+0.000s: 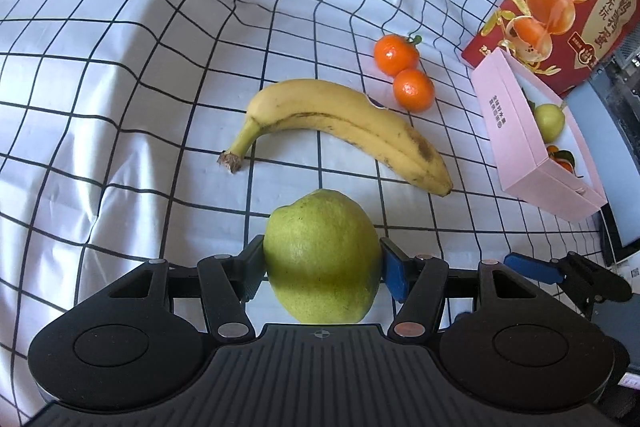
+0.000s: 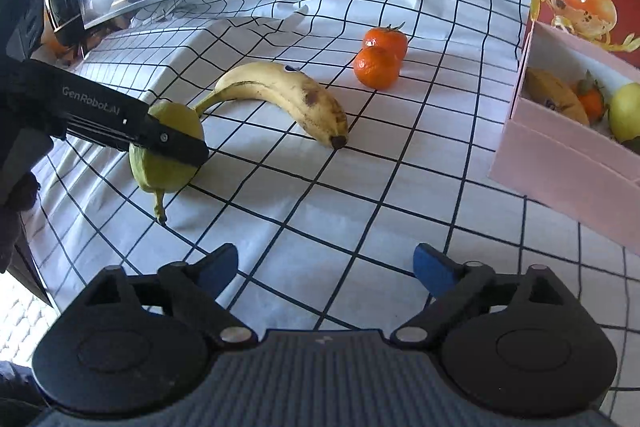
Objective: Organize fruits
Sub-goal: 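Lift the pear with the left gripper while the right gripper grasps a small tangerine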
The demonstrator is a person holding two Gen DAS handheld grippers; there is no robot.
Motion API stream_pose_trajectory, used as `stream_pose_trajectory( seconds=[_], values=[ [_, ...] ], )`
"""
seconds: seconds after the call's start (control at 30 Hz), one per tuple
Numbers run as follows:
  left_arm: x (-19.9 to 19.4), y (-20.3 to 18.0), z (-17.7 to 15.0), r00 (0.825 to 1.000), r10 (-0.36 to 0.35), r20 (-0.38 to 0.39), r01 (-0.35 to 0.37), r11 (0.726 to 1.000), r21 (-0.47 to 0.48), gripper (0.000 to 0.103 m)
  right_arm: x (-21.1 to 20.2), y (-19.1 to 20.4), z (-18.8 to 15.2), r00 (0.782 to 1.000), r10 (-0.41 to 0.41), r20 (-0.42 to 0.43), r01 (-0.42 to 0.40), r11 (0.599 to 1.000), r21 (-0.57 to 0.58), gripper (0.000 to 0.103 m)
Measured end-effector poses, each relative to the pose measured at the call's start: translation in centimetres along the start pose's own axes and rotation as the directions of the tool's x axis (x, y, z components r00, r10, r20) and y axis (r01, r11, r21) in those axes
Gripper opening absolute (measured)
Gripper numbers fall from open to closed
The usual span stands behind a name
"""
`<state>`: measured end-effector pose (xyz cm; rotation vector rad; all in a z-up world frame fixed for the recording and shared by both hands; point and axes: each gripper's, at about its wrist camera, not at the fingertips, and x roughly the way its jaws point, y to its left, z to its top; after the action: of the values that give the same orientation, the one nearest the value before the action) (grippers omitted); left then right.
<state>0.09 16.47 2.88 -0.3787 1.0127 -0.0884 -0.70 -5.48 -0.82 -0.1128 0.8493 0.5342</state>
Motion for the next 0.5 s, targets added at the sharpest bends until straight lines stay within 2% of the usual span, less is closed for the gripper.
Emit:
stream_pose_trajectory(
  seconds=[0.03, 0.07, 0.1, 0.17, 0.3, 0.43, 0.5],
  values=[
    [0.0, 0.0, 0.0, 1.0, 0.001, 0.0, -0.001, 1.0, 0.001, 0.064, -0.1, 0.0, 0.2, 1.0, -0.006, -0.007, 0.006, 1.0, -0.001, 0.084],
    [0.0, 0.0, -0.1, 1.0, 0.003, 0.001, -0.003, 1.0, 0.005, 0.064, -0.2, -0.1, 0.5, 1.0, -0.001, -0.01, 0.001, 1.0, 0.002, 0.073],
    [0.0, -0.2, -0.1, 1.0, 0.007, 0.002, -0.007, 1.0, 0.008, 0.064, -0.5, -0.3, 1.0, 1.0, 0.013, -0.004, -0.013, 1.0, 0.007, 0.068],
    [0.0, -0.5, -0.4, 1.0, 0.022, 0.012, -0.022, 1.0, 0.022, 0.064, -1.5, -0.6, 2.1, 0.999, 0.017, 0.047, -0.018, 1.0, 0.012, 0.068],
    [0.0, -0.6, -0.7, 0.999, 0.032, 0.036, -0.032, 0.999, -0.006, 0.064, -2.7, -0.1, 5.4, 0.984, -0.037, 0.176, 0.042, 0.999, -0.023, 0.067],
    [0.1, -0.7, -0.6, 0.999, 0.035, 0.038, -0.035, 0.999, 0.022, 0.064, -0.6, -0.2, 9.1, 0.972, -0.09, 0.215, 0.1, 0.994, -0.036, 0.067],
    [0.2, -0.9, -0.6, 0.998, 0.042, 0.038, -0.044, 0.999, 0.031, 0.064, 1.3, -0.6, 10.5, 0.973, -0.112, 0.202, 0.117, 0.993, -0.016, 0.067]
  ],
)
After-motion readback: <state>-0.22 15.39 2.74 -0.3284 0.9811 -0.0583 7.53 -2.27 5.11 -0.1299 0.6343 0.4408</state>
